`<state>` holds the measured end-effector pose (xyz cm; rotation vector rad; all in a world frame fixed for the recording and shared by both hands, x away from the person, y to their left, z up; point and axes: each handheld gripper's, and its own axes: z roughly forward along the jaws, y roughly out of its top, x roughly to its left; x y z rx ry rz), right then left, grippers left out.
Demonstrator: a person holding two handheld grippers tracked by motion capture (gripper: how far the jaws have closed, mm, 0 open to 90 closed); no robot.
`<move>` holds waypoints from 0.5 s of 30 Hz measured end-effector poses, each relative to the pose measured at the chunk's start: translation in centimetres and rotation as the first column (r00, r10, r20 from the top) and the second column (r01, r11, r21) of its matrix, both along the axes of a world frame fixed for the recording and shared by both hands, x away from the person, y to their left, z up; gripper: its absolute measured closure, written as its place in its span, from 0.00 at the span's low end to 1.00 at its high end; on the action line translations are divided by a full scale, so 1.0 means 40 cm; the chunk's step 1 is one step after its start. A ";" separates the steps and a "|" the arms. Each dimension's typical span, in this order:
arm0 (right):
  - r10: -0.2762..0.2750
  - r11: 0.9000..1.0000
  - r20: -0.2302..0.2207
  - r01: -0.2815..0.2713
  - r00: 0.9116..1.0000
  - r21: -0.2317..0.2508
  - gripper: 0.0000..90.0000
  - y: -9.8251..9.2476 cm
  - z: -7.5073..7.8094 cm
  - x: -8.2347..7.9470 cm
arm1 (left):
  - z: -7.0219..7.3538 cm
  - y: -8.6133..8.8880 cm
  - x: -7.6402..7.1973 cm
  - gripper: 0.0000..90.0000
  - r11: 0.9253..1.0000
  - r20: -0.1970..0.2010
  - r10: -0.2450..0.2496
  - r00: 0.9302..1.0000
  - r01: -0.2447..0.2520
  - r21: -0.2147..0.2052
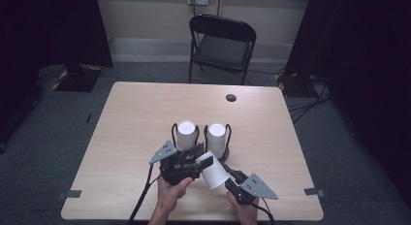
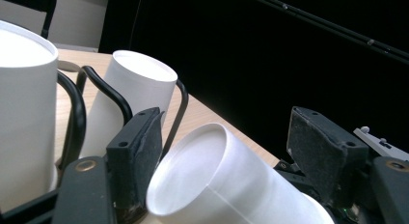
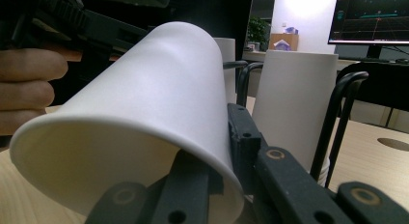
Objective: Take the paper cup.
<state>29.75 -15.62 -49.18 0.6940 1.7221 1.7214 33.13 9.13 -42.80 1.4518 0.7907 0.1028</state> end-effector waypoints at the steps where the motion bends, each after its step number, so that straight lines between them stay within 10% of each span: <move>1: 0.000 1.000 0.000 0.000 1.000 0.000 0.96 0.000 0.000 0.000 | 0.000 0.000 0.000 0.32 1.000 0.004 0.000 1.000 0.000 0.006; 15: 0.038 0.999 -0.088 -0.039 0.995 -0.006 0.96 -0.007 0.006 0.006 | -0.010 0.018 -0.007 0.31 0.994 0.070 0.056 0.996 -0.062 0.085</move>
